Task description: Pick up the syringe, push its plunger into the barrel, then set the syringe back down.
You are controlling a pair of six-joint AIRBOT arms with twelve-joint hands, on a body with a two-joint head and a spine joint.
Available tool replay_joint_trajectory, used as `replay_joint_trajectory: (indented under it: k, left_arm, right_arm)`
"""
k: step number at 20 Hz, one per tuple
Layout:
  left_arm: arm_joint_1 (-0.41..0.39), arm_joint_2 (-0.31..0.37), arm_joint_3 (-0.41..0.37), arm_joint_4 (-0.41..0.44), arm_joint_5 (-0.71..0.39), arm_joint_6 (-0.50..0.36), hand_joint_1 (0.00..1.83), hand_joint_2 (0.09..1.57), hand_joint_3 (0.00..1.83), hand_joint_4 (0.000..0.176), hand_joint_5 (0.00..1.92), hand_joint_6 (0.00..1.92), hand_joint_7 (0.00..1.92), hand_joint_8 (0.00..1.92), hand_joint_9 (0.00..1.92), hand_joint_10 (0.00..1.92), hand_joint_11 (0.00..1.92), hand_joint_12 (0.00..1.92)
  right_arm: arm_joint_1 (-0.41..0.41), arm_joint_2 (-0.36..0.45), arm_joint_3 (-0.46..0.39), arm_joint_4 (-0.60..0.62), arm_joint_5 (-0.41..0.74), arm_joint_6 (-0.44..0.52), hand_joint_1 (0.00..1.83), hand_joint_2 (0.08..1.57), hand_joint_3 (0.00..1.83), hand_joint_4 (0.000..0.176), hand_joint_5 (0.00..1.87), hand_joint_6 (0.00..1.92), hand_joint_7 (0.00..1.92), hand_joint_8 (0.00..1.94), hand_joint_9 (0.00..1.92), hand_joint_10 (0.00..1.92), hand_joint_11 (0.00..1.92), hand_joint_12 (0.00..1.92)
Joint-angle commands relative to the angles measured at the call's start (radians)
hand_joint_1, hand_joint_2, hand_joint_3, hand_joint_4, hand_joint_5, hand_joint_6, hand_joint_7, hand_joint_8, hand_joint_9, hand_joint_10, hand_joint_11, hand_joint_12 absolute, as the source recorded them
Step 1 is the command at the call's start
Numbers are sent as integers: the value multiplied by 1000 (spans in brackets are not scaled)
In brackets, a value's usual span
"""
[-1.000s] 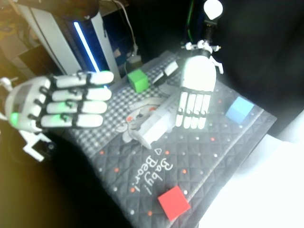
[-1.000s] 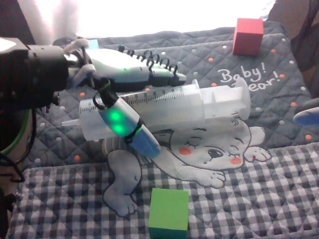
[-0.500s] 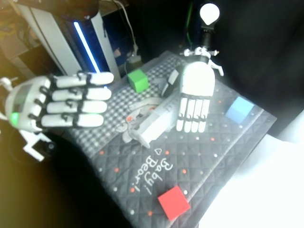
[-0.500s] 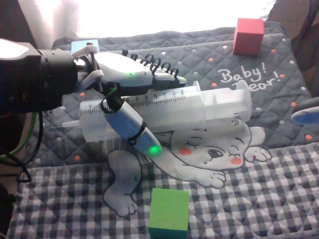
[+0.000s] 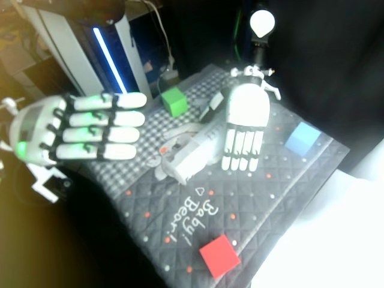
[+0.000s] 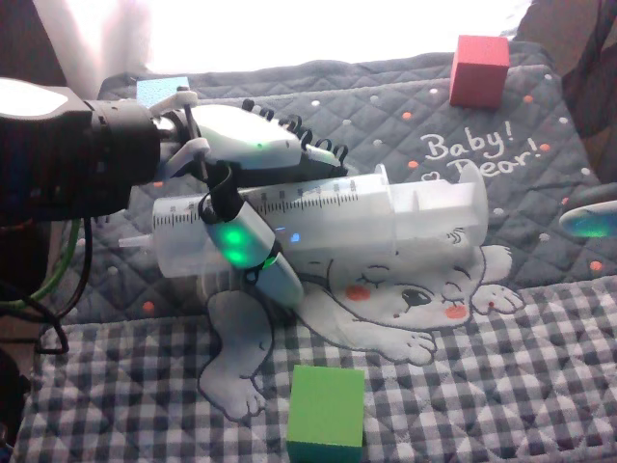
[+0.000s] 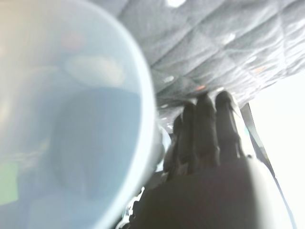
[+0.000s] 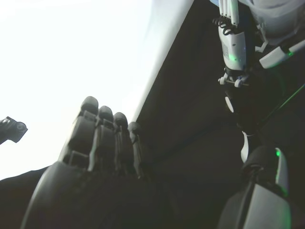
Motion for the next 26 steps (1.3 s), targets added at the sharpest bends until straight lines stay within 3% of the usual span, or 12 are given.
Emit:
replay_joint_trajectory:
  k: [1,2,3,4,5,8,9,10,11,15,21,26]
  left_arm:
    - [-3,-5,2,-8,-9,2,928,945,2,0,691,58,722,26,696,71,290,1284]
    - [-3,-5,2,-9,-9,2,986,968,0,0,833,76,849,44,815,138,437,1335]
    - [-3,-5,2,-10,-8,2,1165,1093,4,3,907,851,944,898,779,1097,653,1653]
    - [-2,-5,2,-11,-8,2,1165,1093,4,3,907,851,944,898,779,1097,653,1653]
    - [-1,-4,2,-16,-9,2,1291,1142,11,0,641,1760,798,1837,859,1873,1003,1910]
    - [-3,3,6,-49,-12,3,1514,1164,2,0,627,1920,827,1920,941,1921,1127,1921]
    - [-5,4,9,-73,-12,17,1588,1132,0,37,674,1921,844,1921,990,1921,1155,1921]
    - [-6,5,11,-111,-12,44,1624,1105,0,116,710,1921,902,1921,1113,1921,1270,1921]
    - [-8,6,13,-137,-13,62,1652,1093,0,140,779,1921,959,1921,1193,1921,1331,1921]
    - [-22,19,14,-330,-31,202,1677,1062,0,174,1039,1921,1234,1921,1466,1921,1555,1921]
    - [-73,78,-12,-575,-93,378,1532,1123,0,160,1183,1921,1400,1921,1501,1921,1522,1921]
    - [-105,112,-21,-716,-153,455,1643,1108,0,106,1245,1921,1497,1921,1584,1921,1591,1921]
  right_arm:
    - [15,6,4,17,127,4,593,670,7,21,52,2,84,2,65,3,87,46]
    - [15,6,4,17,127,4,574,681,11,10,56,3,89,3,72,5,98,51]
    - [15,6,4,16,128,4,573,677,7,18,63,5,96,6,80,8,104,54]
    - [15,6,4,16,128,4,573,677,7,18,63,5,96,6,80,8,104,54]
    - [15,6,4,16,129,4,584,660,0,6,64,4,108,8,93,11,112,58]
    - [15,6,3,16,130,4,592,658,0,4,50,0,94,0,79,2,103,55]
    - [15,6,3,16,130,4,574,666,2,0,50,1,89,0,82,3,109,58]
    - [15,6,3,16,131,4,560,664,1,4,65,6,105,6,95,8,118,62]
    - [15,6,3,16,131,4,554,657,0,4,67,6,110,8,101,9,118,63]
    - [15,5,3,17,132,4,534,665,3,4,79,5,130,7,115,8,133,74]
    - [14,-3,2,22,137,9,516,775,15,0,106,3,130,1,103,0,105,78]
    - [14,-25,2,31,140,14,7,898,19,0,144,1,117,1,83,2,36,79]
